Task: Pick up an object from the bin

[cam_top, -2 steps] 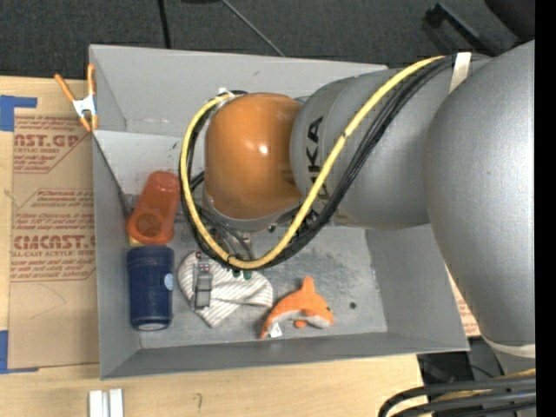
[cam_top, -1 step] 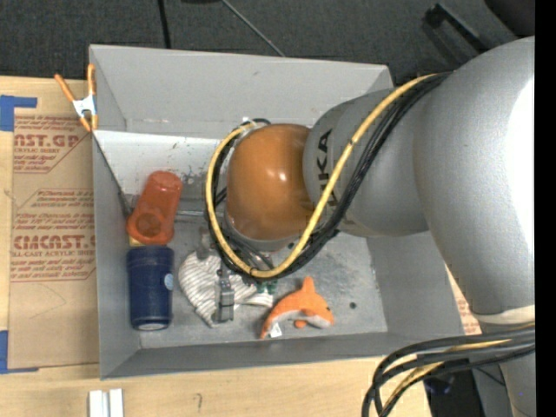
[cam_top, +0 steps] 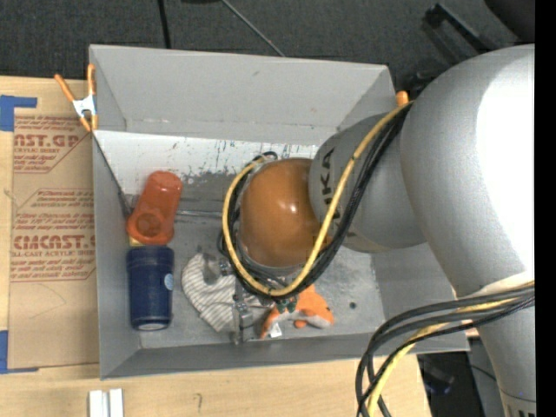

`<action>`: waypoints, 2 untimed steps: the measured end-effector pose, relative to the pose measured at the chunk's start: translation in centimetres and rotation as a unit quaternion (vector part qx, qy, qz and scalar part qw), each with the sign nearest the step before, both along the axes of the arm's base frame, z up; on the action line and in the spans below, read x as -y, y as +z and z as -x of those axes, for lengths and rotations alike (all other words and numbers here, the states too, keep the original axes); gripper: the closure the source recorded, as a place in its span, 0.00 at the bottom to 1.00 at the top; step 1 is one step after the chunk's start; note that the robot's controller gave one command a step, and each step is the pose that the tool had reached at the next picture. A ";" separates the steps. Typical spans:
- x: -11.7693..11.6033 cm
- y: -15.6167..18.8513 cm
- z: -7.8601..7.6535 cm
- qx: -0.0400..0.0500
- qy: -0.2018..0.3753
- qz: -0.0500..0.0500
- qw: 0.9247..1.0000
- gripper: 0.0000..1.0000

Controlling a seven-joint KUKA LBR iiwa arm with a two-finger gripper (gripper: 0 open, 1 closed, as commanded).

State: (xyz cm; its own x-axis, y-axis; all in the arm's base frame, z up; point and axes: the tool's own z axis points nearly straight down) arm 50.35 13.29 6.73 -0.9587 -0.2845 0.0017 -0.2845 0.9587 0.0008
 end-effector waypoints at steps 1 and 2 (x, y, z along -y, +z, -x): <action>-0.4 0.2 0.2 0.000 -0.130 0.000 0.992 0.00; -0.2 0.1 0.1 0.001 -0.038 0.000 0.999 0.00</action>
Offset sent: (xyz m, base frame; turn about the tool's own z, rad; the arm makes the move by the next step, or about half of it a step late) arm 0.0000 0.0000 0.0000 0.0000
